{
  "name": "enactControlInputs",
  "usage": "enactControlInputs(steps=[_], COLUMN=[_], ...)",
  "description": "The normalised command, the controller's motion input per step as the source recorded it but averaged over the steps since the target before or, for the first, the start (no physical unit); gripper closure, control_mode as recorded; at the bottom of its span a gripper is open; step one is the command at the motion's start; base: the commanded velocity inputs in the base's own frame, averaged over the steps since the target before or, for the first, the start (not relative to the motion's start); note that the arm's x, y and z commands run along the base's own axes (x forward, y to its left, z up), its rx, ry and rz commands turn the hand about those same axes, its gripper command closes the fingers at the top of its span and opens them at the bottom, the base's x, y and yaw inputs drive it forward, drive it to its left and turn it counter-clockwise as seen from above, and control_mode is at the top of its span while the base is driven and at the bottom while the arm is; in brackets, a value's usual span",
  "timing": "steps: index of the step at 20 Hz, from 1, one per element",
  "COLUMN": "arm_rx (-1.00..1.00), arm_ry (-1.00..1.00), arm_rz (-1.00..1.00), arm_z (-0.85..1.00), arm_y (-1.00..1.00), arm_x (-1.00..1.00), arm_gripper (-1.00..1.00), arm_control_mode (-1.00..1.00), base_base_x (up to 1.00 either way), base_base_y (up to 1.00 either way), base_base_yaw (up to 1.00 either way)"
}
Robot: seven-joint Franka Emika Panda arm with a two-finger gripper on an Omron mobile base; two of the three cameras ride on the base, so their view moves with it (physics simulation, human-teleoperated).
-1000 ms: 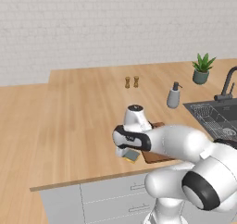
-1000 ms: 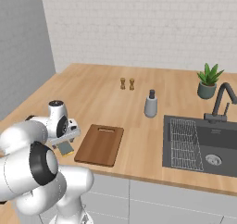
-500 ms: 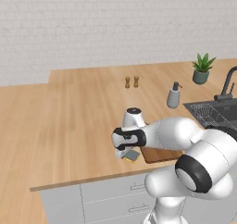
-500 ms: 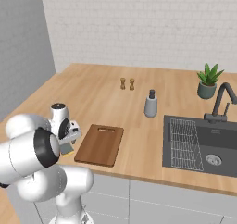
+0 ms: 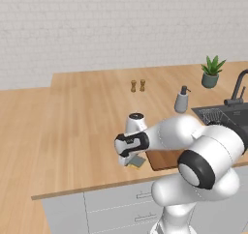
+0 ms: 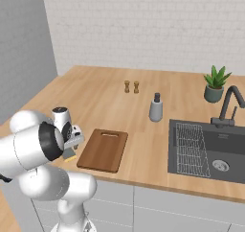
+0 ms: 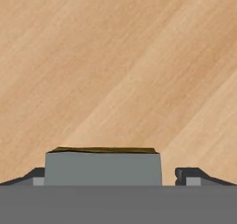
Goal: Pick up the sponge from the counter and clean the cutting board by briefly scrubbing or pressing down on the cutting board. Once finished, release the sponge.
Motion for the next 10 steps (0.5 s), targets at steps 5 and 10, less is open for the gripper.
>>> enactControlInputs(steps=[5,10], arm_rx=[0.00,0.00], arm_ry=[0.00,-0.01], arm_rz=[0.00,0.00], arm_z=[-0.37,0.00], arm_y=[0.00,-0.15], arm_x=[0.00,-0.05], arm_gripper=[1.00,1.00], arm_control_mode=[-1.00,-1.00], base_base_x=[0.00,0.00], base_base_y=[0.00,0.00], base_base_yaw=[0.00,0.00])
